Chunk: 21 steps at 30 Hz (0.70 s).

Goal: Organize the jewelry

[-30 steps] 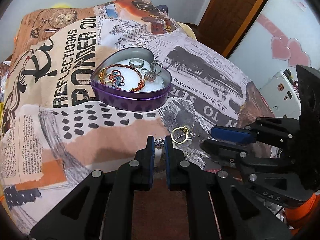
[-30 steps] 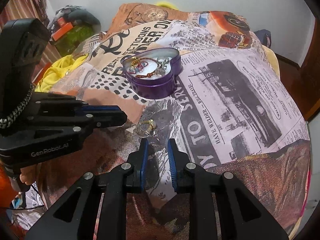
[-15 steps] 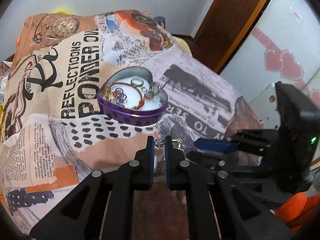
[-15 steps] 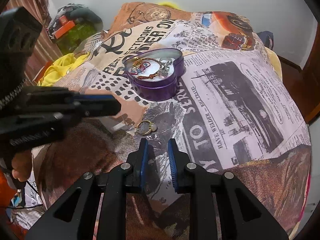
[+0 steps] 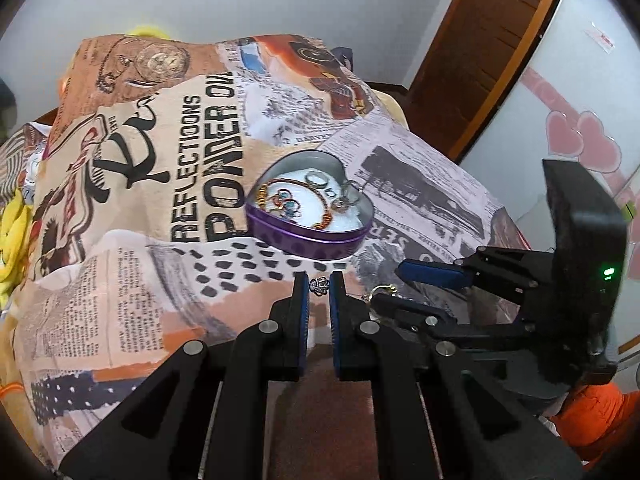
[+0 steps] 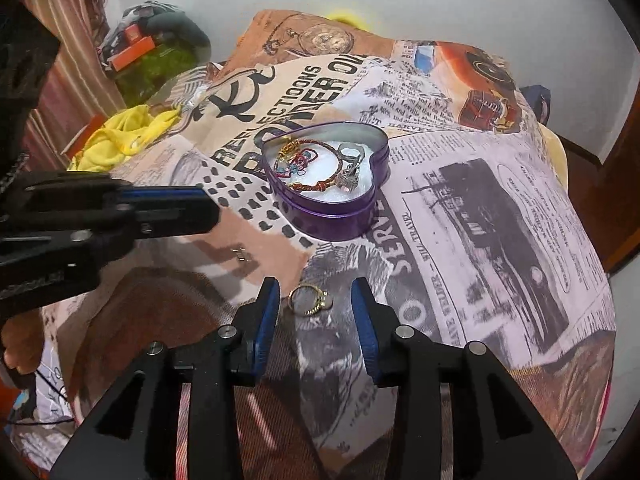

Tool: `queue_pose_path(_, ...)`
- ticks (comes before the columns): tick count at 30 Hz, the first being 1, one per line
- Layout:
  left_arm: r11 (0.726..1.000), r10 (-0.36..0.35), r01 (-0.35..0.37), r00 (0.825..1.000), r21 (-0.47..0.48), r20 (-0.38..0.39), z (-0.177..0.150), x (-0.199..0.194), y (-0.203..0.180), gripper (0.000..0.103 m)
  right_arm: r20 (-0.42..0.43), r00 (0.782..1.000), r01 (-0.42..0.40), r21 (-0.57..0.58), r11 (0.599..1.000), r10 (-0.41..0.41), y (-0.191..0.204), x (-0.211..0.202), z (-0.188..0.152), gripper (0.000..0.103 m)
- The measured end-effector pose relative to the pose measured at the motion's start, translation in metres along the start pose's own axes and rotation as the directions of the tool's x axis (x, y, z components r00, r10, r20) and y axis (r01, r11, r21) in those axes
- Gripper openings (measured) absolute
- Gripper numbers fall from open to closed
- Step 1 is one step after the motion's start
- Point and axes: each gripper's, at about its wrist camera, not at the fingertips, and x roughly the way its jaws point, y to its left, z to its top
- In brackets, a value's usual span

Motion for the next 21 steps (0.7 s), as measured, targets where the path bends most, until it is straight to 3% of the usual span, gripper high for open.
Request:
queue_pose_path(1, 1.0, 0.003, -0.003, 1.0, -0.002, 0.002, 0.0, 0.0, 0.001, 0.008, -0.002, 1.0, 0.009, -0.001, 1.0, -0.009, 0.001, 0.002, -0.001, 0.031)
queue_pose_path(3, 1.0, 0.004, -0.004, 1.0, -0.006, 0.004, 0.0, -0.001, 0.003, 0.008, -0.014, 1.0, 0.02, -0.005, 1.0, -0.02, 0.002, 0.008, -0.003, 0.015)
queue_pose_path(5, 1.0, 0.006, -0.006, 1.0, -0.01, 0.006, 0.0, -0.001, 0.004, 0.008, -0.004, 0.999, 0.035, -0.008, 0.999, -0.035, 0.002, 0.006, -0.005, 0.01)
queue_pose_path(21, 1.0, 0.019, -0.019, 0.999, -0.003, 0.049, 0.012, -0.006, 0.003, 0.008, 0.079, 0.996, 0.036, -0.012, 0.999, -0.035, 0.006, -0.018, 0.007, 0.008)
